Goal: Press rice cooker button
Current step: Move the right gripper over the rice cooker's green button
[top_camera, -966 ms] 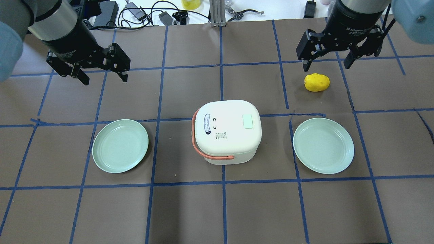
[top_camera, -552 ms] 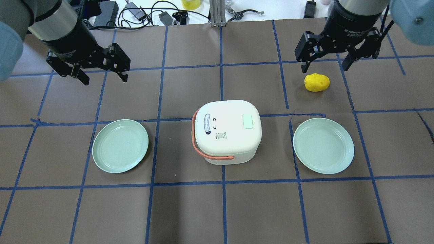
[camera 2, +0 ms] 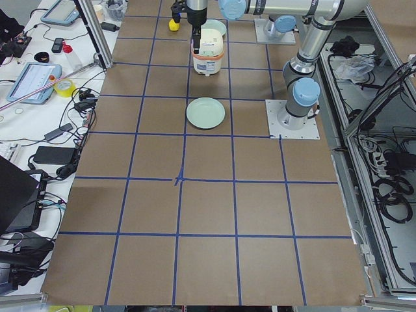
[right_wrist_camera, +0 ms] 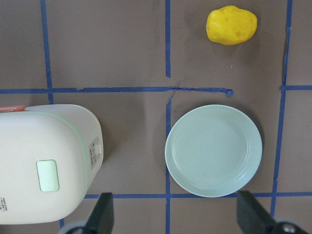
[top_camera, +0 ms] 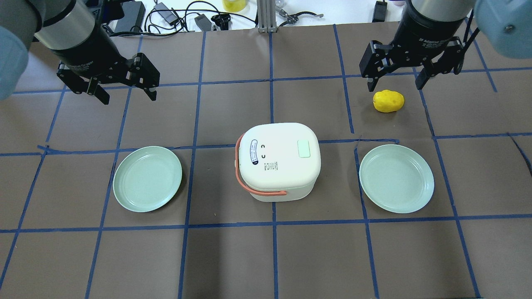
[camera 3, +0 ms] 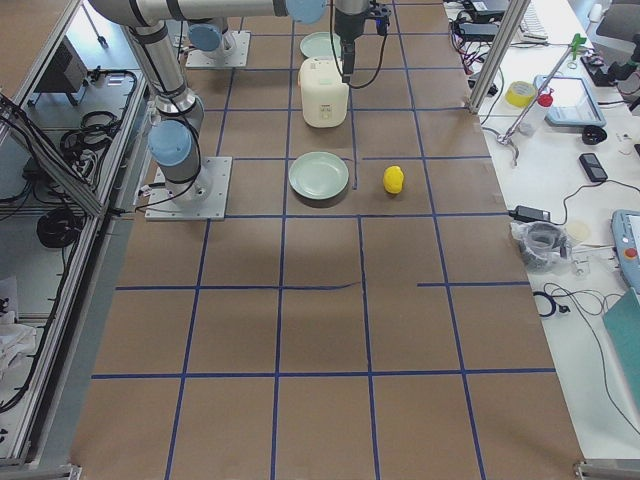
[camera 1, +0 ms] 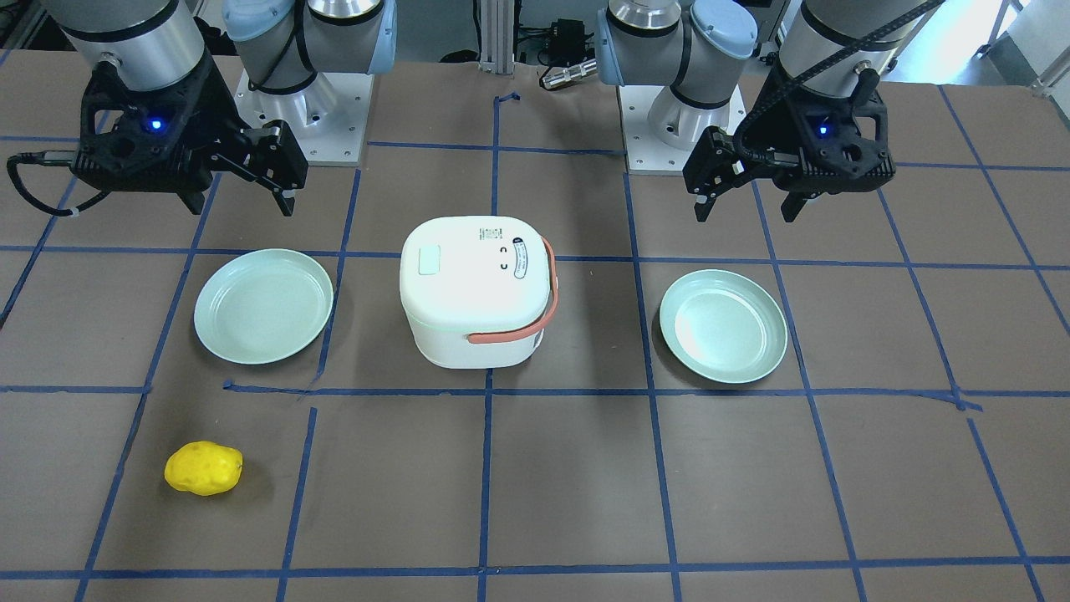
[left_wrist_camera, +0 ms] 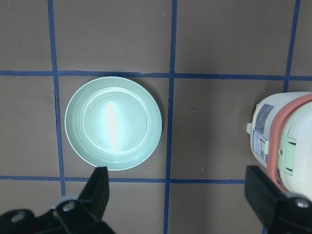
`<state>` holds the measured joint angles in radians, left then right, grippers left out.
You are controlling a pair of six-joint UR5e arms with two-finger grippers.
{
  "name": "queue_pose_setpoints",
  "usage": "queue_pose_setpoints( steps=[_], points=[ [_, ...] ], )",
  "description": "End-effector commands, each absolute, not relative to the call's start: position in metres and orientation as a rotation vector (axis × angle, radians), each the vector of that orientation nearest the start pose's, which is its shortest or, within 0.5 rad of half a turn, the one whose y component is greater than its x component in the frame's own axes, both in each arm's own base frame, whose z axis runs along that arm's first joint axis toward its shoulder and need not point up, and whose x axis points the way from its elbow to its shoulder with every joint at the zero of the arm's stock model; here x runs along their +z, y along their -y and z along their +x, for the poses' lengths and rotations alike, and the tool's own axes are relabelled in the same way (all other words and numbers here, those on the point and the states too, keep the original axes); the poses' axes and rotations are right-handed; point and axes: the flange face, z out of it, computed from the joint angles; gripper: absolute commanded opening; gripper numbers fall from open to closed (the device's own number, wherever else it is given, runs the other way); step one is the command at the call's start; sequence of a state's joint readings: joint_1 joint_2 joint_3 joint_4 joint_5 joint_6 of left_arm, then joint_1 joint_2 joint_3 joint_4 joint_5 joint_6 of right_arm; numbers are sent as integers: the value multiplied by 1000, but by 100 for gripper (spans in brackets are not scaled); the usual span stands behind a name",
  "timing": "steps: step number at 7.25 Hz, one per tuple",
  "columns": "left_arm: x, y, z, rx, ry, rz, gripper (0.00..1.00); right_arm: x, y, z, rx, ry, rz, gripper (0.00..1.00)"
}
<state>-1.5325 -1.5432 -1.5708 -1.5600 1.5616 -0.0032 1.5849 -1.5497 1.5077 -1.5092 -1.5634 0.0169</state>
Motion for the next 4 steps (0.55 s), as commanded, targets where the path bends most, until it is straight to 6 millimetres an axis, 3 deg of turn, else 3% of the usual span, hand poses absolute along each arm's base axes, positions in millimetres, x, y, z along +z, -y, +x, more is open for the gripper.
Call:
queue_pose_setpoints(
  steps=[1, 4],
  points=[
    [502, 489, -116, -61, -3149, -65, 100, 491, 492, 173, 68, -3135, 17, 3],
    [502, 489, -116, -61, -3149, -65, 100, 462, 492, 219, 145, -3118, 88, 0]
  ],
)
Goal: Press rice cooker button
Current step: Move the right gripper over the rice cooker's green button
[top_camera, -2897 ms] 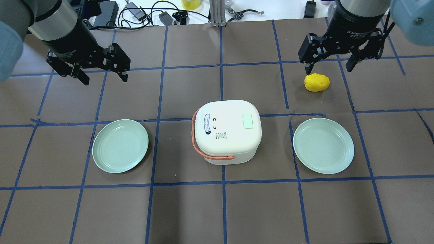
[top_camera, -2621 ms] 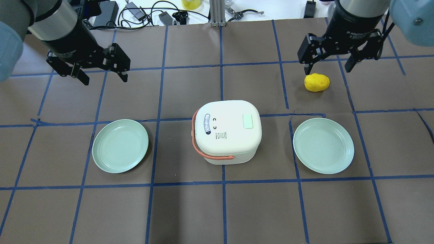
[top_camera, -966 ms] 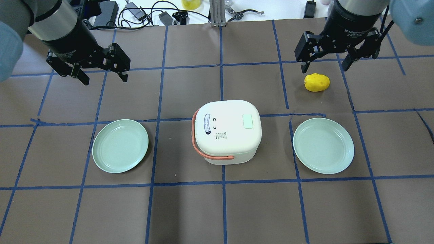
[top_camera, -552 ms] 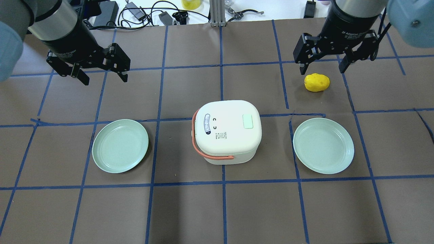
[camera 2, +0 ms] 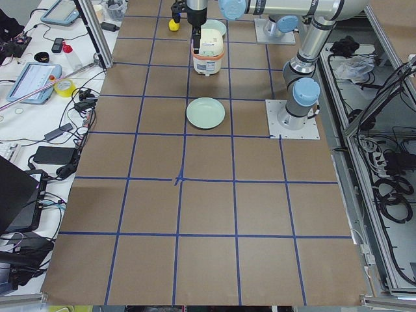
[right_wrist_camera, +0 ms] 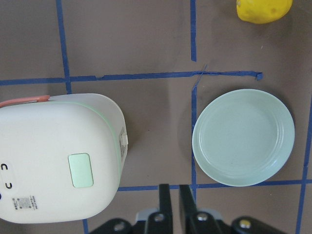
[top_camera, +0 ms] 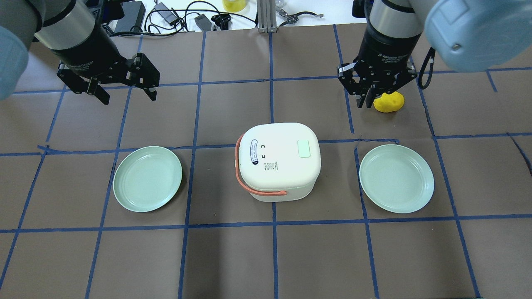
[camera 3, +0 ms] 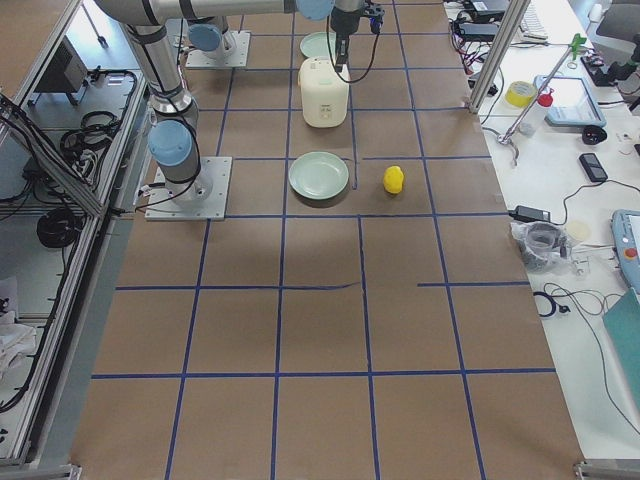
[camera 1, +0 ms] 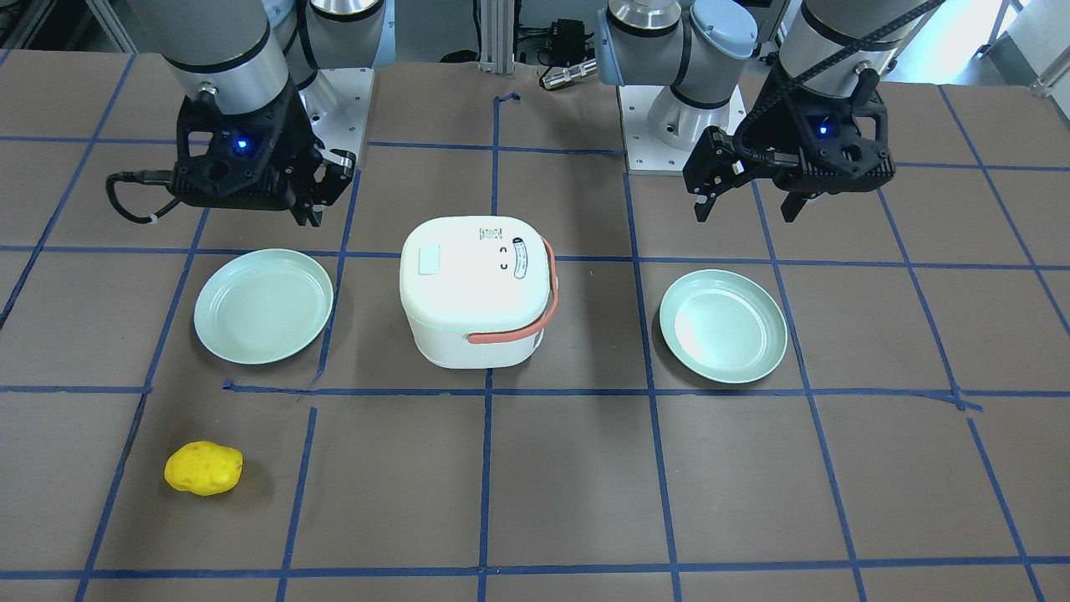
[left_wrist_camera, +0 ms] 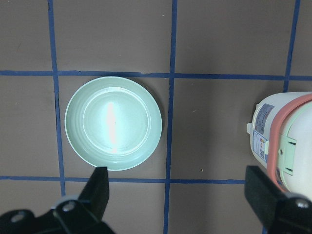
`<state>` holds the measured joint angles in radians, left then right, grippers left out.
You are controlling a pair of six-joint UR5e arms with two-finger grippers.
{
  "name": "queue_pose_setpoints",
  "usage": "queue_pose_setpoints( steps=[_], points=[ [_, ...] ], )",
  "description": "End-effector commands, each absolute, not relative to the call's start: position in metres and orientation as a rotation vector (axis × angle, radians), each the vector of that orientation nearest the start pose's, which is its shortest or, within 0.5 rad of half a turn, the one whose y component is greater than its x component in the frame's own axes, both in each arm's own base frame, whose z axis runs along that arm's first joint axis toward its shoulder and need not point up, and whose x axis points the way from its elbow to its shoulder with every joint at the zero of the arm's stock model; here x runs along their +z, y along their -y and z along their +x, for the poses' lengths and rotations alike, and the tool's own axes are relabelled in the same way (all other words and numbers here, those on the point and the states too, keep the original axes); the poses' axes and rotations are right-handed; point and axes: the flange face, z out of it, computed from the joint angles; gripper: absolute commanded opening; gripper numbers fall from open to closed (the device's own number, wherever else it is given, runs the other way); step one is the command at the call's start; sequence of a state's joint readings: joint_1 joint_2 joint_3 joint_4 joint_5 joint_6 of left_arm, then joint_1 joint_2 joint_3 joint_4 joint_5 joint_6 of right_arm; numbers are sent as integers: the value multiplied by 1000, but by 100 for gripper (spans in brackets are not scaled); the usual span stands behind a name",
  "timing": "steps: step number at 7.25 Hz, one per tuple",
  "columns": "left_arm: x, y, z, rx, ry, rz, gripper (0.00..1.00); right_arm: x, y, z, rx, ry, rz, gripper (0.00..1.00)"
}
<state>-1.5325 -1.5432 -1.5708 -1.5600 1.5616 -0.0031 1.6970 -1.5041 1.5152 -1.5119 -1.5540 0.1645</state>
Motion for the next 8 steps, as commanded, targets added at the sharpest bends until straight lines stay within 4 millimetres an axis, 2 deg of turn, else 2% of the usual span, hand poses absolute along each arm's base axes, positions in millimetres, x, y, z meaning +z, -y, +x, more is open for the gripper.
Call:
queue_pose_setpoints(
  steps=[1, 2, 4, 5, 8],
  points=[
    [502, 489, -116, -61, -3149, -65, 100, 450, 491, 229, 139, -3115, 93, 0],
    [502, 489, -116, -61, -3149, -65, 100, 432, 489, 238, 110, -3095, 76, 0],
    [502, 489, -116, -61, -3149, -65, 100, 410, 483, 252, 99, -3043, 92, 0],
    [502, 489, -116, -61, -3149, -65, 100, 396, 485, 255, 117, -3017, 93, 0],
    [502, 489, -116, -61, -3149, -67, 100, 375, 478, 255, 167, -3019, 85, 0]
  ],
)
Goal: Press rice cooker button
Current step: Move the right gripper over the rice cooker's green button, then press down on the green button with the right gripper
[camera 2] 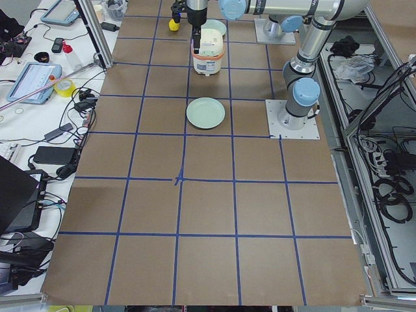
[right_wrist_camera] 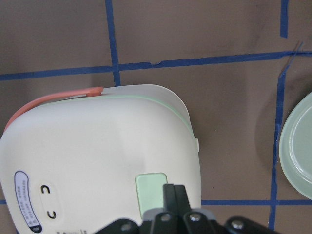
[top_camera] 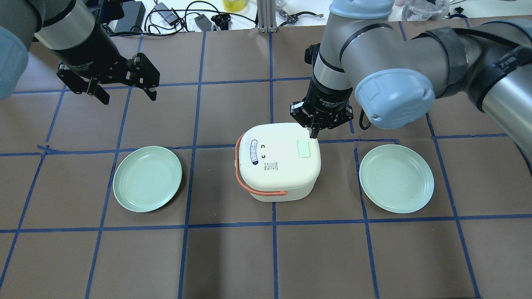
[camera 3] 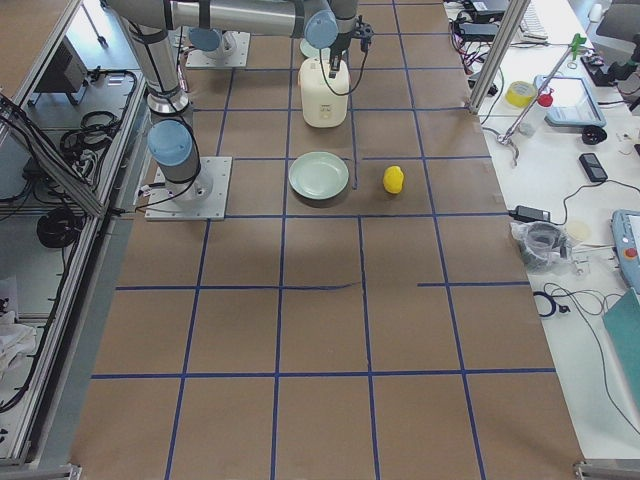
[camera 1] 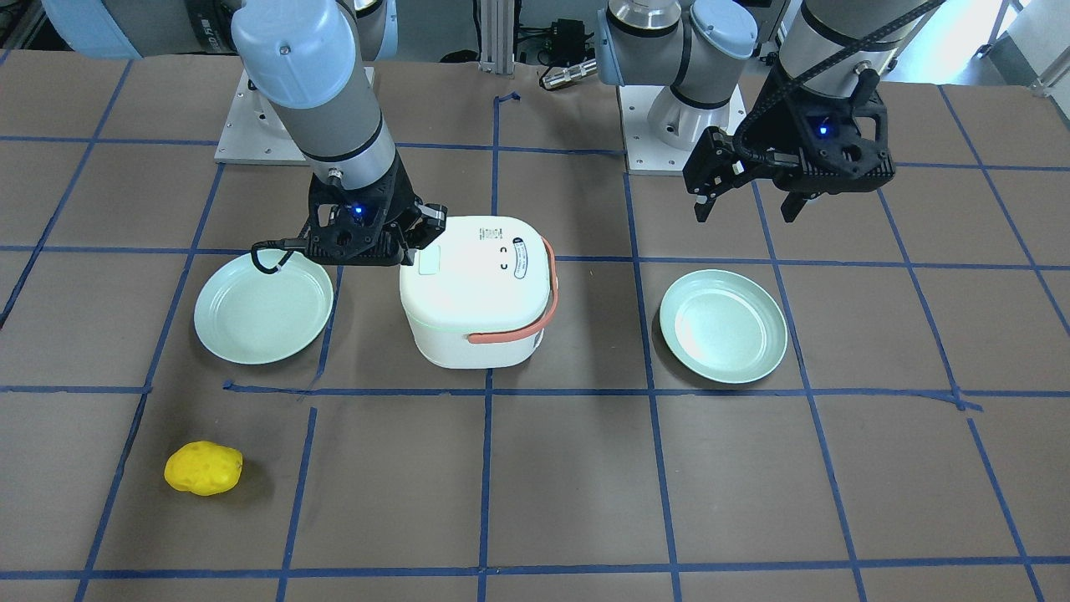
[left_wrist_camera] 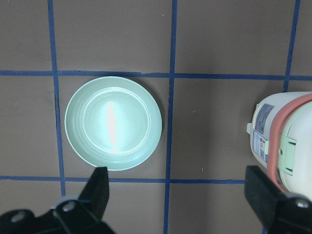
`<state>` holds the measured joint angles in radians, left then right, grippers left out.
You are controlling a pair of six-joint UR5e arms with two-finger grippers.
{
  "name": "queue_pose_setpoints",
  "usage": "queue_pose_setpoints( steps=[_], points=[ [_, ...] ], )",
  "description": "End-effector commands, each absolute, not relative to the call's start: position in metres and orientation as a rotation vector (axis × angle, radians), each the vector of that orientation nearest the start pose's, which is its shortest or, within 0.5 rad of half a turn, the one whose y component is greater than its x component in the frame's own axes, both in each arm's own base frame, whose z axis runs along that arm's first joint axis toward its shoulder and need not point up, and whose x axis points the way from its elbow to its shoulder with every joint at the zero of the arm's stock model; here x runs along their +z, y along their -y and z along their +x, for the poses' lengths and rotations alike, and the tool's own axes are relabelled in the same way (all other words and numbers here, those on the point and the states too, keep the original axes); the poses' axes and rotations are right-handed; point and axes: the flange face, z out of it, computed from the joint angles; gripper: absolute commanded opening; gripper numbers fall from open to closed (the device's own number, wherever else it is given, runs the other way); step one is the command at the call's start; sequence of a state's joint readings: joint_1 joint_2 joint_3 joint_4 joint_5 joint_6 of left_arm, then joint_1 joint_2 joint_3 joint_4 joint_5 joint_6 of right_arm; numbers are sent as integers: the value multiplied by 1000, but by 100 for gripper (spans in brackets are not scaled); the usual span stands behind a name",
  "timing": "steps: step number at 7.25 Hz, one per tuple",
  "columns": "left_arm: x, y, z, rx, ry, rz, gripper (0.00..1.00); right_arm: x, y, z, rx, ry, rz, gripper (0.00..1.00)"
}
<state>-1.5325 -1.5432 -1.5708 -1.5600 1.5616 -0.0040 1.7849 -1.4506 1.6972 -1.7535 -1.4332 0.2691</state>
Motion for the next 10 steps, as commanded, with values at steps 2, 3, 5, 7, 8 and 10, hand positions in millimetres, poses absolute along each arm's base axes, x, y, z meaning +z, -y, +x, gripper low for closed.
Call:
queue_pose_setpoints(
  steps=[2, 3, 5, 7, 8, 10],
  points=[
    [502, 489, -116, -61, -3149, -65, 100, 371, 477, 260, 174, -2964, 77, 0],
    [502, 489, -116, -61, -3149, -65, 100, 366, 475, 260, 189, -2965, 76, 0],
    [502, 489, -116, -61, -3149, -65, 100, 360, 472, 260, 194, -2966, 76, 0],
    [502, 489, -116, -61, -3149, -65, 100, 360, 472, 260, 193, -2964, 78, 0],
    [502, 489, -116, -61, -3149, -65, 100, 360, 472, 260, 190, -2964, 76, 0],
    [502, 489, -116, -61, -3149, -65, 100, 354, 475, 261, 208, -2965, 78, 0]
  ],
)
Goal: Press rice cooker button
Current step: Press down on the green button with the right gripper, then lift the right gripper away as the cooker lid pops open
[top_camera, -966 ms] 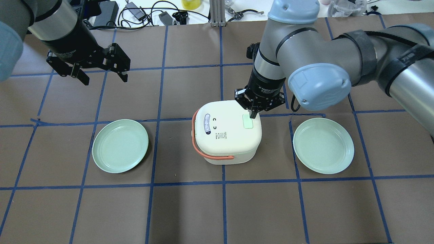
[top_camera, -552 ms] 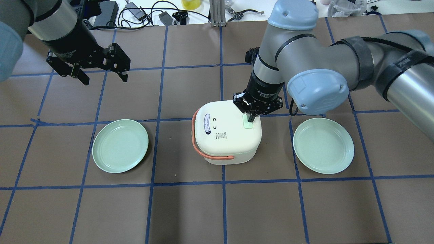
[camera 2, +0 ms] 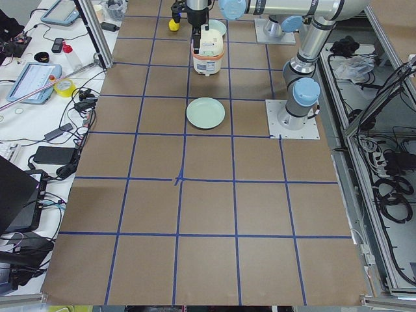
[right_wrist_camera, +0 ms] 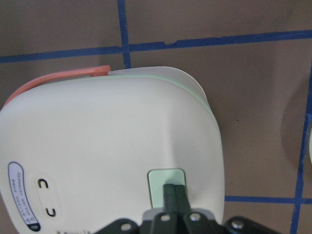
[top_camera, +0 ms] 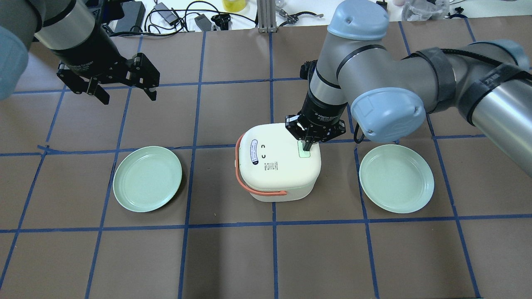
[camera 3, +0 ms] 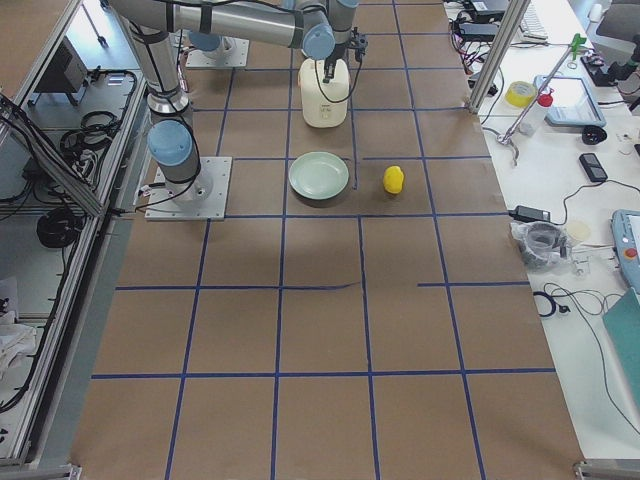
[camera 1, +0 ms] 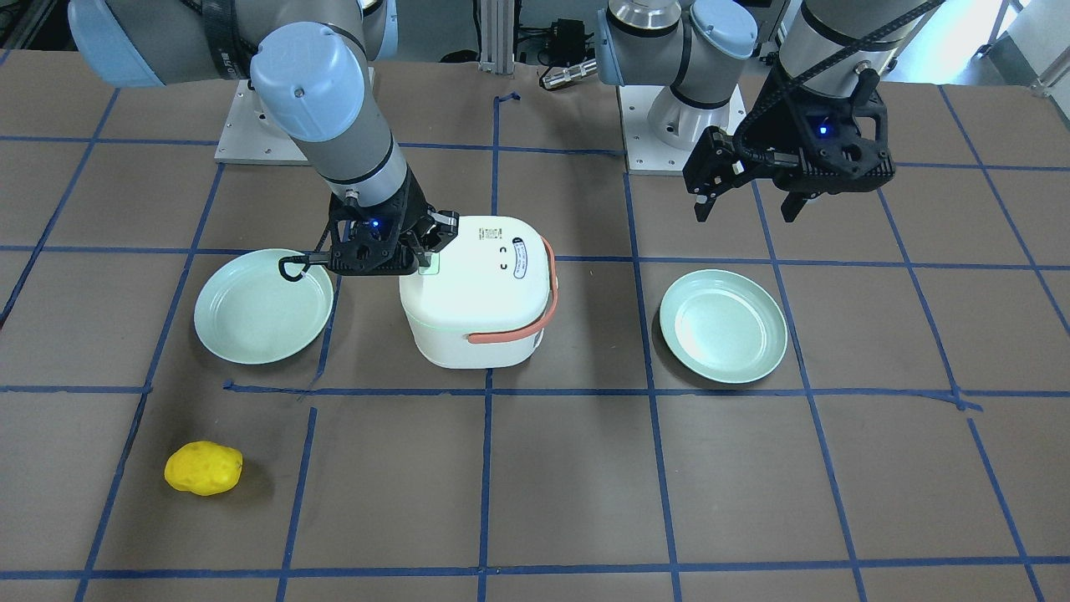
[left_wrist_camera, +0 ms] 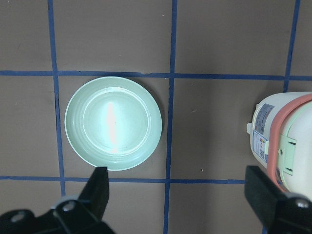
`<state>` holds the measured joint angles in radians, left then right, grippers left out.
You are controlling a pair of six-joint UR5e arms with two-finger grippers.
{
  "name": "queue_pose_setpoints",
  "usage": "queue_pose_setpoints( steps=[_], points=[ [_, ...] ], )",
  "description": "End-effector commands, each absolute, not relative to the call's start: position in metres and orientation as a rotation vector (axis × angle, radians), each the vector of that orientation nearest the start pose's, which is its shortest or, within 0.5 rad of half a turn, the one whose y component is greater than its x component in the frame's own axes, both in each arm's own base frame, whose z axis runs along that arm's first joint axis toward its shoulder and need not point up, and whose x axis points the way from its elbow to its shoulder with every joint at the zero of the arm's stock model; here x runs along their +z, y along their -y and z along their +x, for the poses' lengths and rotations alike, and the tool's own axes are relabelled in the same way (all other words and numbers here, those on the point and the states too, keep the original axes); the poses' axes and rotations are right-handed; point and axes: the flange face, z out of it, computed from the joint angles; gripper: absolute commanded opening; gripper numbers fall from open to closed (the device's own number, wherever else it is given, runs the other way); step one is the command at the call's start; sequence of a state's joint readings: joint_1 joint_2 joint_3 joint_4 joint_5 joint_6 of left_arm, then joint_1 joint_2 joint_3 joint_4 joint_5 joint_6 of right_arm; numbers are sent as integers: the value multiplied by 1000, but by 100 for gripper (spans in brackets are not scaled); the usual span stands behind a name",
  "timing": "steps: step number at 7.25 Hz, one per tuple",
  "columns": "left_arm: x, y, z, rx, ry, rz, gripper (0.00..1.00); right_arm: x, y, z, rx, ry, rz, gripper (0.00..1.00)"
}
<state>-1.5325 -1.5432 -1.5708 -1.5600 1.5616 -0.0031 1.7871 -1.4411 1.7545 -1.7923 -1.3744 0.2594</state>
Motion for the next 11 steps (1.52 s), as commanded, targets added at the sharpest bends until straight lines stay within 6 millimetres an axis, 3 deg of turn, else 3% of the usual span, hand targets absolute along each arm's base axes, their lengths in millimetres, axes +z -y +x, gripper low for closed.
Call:
queue_pose_setpoints(
  steps=[1, 2, 4, 5, 6, 9, 11],
  points=[
    [502, 489, -116, -61, -3149, -65, 100, 354, 476, 260, 208, -2967, 82, 0],
    [502, 489, -116, -61, -3149, -65, 100, 354, 476, 260, 209, -2967, 94, 0],
    [502, 489, -116, -61, -3149, -67, 100, 378, 480, 261, 145, -2963, 101, 0],
    [502, 489, -116, -61, -3149, -65, 100, 398, 488, 262, 91, -2964, 169, 84],
    [502, 489, -116, -61, -3149, -65, 100, 417, 495, 262, 51, -2956, 271, 100],
    [502, 489, -116, -61, -3149, -65, 100, 488, 506, 245, 23, -3033, 296, 100],
    [502, 489, -116, -61, -3149, -65, 100, 487, 525, 200, 14, -3060, 278, 100]
  ],
)
